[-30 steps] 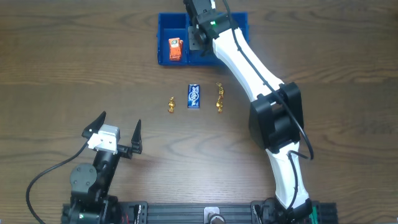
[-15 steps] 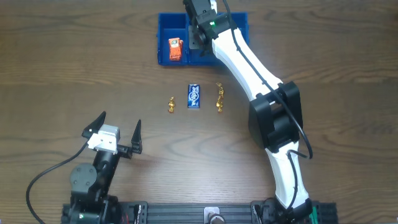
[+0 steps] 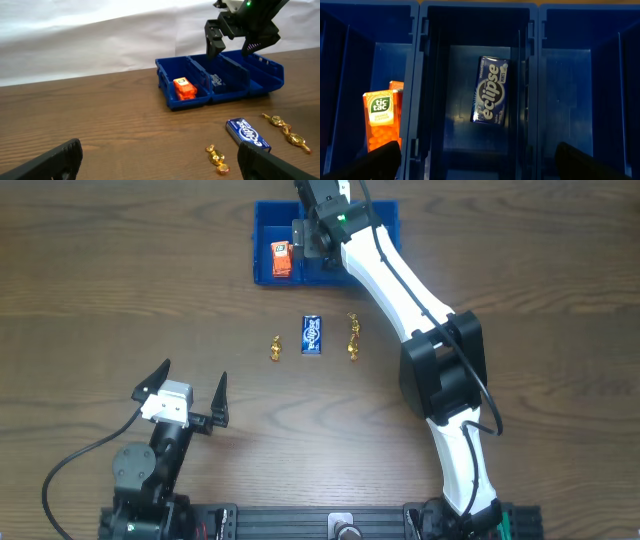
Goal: Sort Candies Into Trays
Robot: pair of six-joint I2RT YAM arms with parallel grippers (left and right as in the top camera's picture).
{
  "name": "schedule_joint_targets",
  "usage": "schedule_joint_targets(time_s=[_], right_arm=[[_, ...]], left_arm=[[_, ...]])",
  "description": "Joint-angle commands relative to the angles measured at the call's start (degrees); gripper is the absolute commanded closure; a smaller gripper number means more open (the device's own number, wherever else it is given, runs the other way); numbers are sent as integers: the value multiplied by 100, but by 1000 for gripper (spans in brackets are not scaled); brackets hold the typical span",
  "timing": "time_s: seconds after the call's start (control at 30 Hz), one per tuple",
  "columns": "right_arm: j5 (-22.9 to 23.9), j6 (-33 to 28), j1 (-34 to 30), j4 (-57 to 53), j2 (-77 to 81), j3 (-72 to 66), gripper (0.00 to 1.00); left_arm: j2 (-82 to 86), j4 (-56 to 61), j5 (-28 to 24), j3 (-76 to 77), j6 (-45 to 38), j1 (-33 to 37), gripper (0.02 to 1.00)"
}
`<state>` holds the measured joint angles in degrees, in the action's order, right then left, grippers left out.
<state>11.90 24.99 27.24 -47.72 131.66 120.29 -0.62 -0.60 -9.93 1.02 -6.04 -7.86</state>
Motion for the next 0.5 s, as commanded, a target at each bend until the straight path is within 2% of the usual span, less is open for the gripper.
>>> schedule_joint_targets(time_s=[0.03, 0.23, 0.33, 0.5], right_arm=[[111, 15, 2, -61, 125, 131, 3], [-20, 76, 107, -870, 50, 365, 3], [-50, 315, 273, -1456, -136, 365, 3], [-619, 549, 470, -2439, -232, 356, 3]], left_arm=[[31, -284, -57, -74, -33, 35, 25], [31, -284, -57, -74, -33, 35, 23], [31, -284, -57, -74, -33, 35, 23], [31, -284, -57, -74, -33, 35, 23]])
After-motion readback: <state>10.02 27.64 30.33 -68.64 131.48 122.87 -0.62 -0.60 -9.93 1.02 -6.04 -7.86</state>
